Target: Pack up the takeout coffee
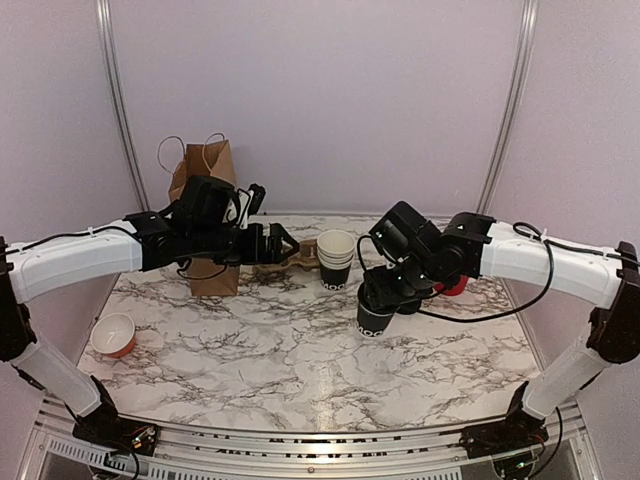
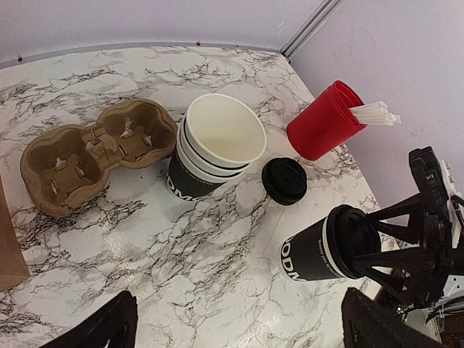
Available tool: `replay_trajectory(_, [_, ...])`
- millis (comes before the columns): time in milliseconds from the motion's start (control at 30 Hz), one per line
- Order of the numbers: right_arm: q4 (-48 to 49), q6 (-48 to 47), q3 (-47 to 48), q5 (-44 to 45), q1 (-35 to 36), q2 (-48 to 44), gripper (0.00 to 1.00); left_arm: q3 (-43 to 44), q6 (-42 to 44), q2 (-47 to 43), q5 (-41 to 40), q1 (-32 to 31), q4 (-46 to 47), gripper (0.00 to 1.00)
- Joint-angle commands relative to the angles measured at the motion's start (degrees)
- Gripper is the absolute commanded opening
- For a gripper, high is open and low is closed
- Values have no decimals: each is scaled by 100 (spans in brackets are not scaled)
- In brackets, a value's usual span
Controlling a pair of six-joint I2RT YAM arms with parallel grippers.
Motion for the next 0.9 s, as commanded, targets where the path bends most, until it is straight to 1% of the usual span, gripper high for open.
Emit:
replay_trajectory(0, [-248,423,-498,47,-264,-635,57,247,103,-291,-134,46,-77,99])
replay_trajectory(100, [-389,557,-977,132,-409,-1098,57,285,114,-324,-161,61,-75,99])
replay_trajectory(300, [-499,678,-1850,264,-1190,-1874,57,341,121,-293,-127,81,-67,99])
replay_trajectory(467, [-524,740,-2297,425,-1807,-2318,58,333,117,-300,-99,81,-61,99])
replay_trajectory(633, [-505,705,-2513,436,-2096,-2511,58,292,126,-352,-118,90,-65,99])
replay_trajectory(800, [-497,639,-2417,414,-2102,-2508,66,259,104,-378,-112,90,-61,99])
replay_trajectory(867, [-496,621,-2379,380,-2102,-2497,67,260,98,-386,-117,90,-68,99])
